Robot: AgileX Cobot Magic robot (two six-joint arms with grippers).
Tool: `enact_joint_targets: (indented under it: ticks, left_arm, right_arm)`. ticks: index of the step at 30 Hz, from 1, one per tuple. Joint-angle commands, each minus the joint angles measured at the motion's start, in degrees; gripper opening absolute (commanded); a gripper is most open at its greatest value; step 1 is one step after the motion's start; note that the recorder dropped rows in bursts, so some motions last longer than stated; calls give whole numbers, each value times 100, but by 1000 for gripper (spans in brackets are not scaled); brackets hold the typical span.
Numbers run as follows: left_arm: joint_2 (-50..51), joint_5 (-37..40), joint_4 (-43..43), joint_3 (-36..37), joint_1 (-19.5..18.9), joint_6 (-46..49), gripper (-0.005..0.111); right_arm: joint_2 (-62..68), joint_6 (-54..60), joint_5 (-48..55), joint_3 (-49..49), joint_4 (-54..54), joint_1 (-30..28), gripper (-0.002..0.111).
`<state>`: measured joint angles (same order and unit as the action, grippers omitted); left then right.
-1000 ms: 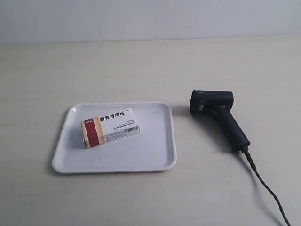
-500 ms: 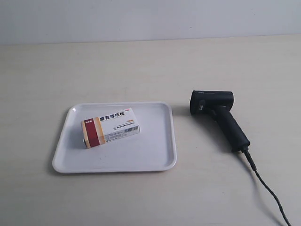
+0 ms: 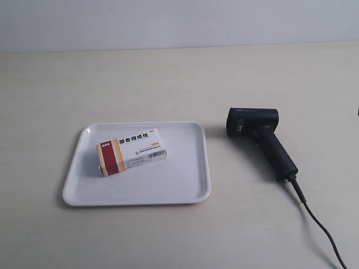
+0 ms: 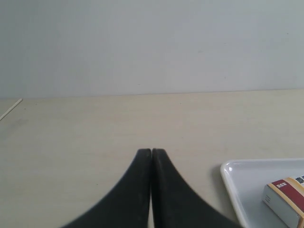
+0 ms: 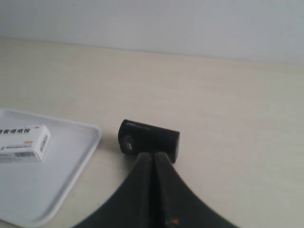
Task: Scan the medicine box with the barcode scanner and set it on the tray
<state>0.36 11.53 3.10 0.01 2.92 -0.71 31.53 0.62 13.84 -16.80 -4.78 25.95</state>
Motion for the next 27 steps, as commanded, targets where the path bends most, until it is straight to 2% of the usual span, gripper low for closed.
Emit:
enact_joint_targets:
  ticks: [1, 7, 20, 22, 27]
  left_arm:
    - [-36, 11, 14, -1, -14, -39, 3]
    - [-36, 11, 14, -1, -14, -39, 3]
    - [-36, 11, 14, -1, -14, -39, 3]
    - [-36, 11, 14, -1, -14, -39, 3]
    - [-36, 11, 14, -1, -14, -39, 3]
  right_arm:
    - [-65, -236, -589, 598, 89, 2, 0]
    - [-397, -366, -1415, 1393, 70, 2, 0]
    - [-791, -366, -1344, 1646, 70, 2, 0]
    - [-1008, -366, -1496, 1680, 70, -203, 0]
    - [-1785, -366, -1660, 1680, 21, -1367, 0]
